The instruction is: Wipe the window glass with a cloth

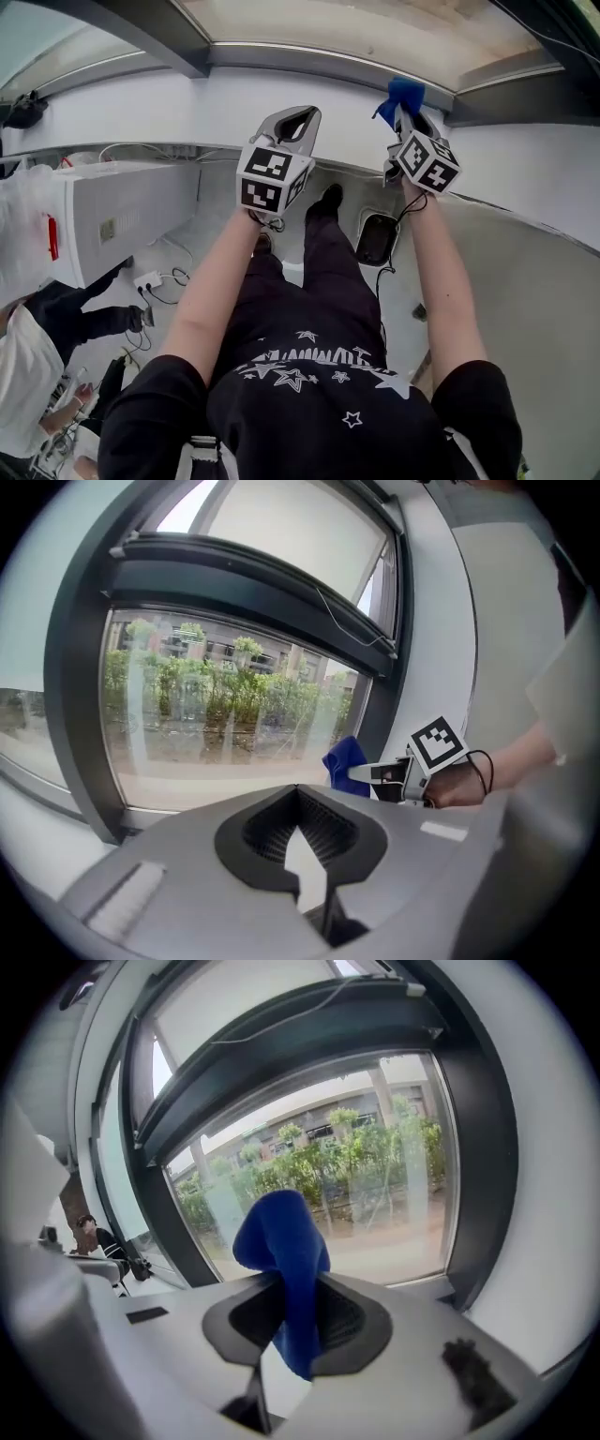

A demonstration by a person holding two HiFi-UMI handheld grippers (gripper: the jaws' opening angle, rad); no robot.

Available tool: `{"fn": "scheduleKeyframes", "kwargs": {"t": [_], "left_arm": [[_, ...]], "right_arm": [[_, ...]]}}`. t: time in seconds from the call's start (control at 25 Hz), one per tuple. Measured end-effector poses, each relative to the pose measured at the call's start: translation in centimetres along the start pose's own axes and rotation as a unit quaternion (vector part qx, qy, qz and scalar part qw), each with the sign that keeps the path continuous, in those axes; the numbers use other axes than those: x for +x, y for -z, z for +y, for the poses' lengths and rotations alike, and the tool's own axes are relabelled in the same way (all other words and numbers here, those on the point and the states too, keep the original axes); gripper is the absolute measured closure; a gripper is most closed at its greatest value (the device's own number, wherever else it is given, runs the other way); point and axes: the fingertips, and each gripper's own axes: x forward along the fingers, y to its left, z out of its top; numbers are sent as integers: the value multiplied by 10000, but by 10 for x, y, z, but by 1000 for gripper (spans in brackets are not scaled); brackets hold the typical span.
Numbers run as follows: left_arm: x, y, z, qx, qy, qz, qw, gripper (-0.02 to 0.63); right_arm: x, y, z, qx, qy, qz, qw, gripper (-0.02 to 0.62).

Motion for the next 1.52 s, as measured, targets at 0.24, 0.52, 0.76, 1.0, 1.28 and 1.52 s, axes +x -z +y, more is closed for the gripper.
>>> {"fn": "scheduleKeyframes", "kwargs": {"t": [0.24,0.52,0.76,1.0,1.28,1.52], "left_arm": [[-94,12,27,51,-76,-73,9999,597],[-182,14,34,21,-11,-307,9995,597],[-233,18,23,20,249,-425,9988,597],[-270,24,-1,152,462,-393,9980,597],[-299,22,-22,132,277,-593,9978,597],[-320,17,-75,323,411,-736,9959,597]], "right_arm": [[-45,8,96,-38,-270,-213,9994,520],[-108,23,184,-132,-525,-252,9982,520],[-168,24,225,-73,-496,-444,9978,522],[-206,38,255,-187,-818,-368,9958,521],[-239,38,281,-395,-1209,-461,9908,522],[-292,49,284,-537,-1509,-416,9862,522]]}}
